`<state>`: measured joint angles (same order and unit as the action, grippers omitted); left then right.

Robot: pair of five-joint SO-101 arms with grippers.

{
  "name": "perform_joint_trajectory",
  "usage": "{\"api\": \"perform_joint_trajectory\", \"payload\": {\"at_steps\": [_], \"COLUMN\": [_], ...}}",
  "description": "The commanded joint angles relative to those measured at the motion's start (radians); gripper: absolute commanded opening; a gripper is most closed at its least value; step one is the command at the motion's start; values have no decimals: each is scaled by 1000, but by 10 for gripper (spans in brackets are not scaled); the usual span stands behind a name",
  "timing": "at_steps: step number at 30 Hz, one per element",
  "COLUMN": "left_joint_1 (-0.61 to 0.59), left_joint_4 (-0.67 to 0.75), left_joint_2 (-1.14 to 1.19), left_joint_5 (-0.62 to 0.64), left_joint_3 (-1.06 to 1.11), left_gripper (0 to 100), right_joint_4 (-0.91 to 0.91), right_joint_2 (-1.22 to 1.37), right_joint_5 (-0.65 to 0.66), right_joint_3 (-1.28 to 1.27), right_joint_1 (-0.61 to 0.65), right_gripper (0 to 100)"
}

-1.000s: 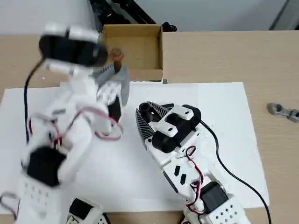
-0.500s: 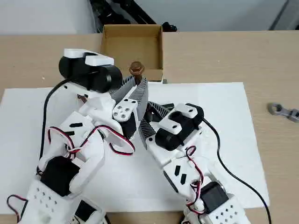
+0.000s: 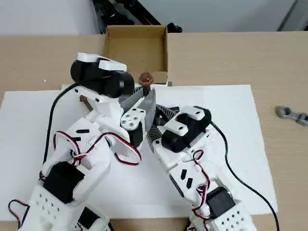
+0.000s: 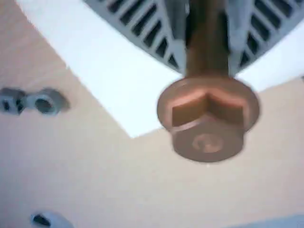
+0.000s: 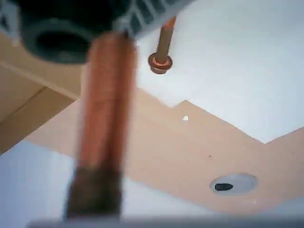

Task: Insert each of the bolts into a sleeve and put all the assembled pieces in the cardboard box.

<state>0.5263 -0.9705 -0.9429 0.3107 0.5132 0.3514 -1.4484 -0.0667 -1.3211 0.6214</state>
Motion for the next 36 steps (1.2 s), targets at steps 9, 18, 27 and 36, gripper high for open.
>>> {"api": "perform_joint_trajectory", "payload": {"at_steps": [9, 18, 27, 36], "left_joint_1": [6, -3, -38, -31], "left_joint_4": [44, 140, 196, 157], "left_joint_2": [-3, 3, 2, -3], "left_joint_5": [6, 6, 18, 40], "left_joint_3": [-47, 10, 99, 93], "left_gripper": [5, 5, 5, 5], "right_joint_4": [-27, -27, -27, -27], "right_joint_2": [-13, -13, -13, -13], "right_joint_5": [-9, -8, -6, -6], "right_joint_3": [20, 20, 20, 20], "right_joint_1": [-10, -10, -7, -7], "right_gripper": [4, 4, 4, 4]}}
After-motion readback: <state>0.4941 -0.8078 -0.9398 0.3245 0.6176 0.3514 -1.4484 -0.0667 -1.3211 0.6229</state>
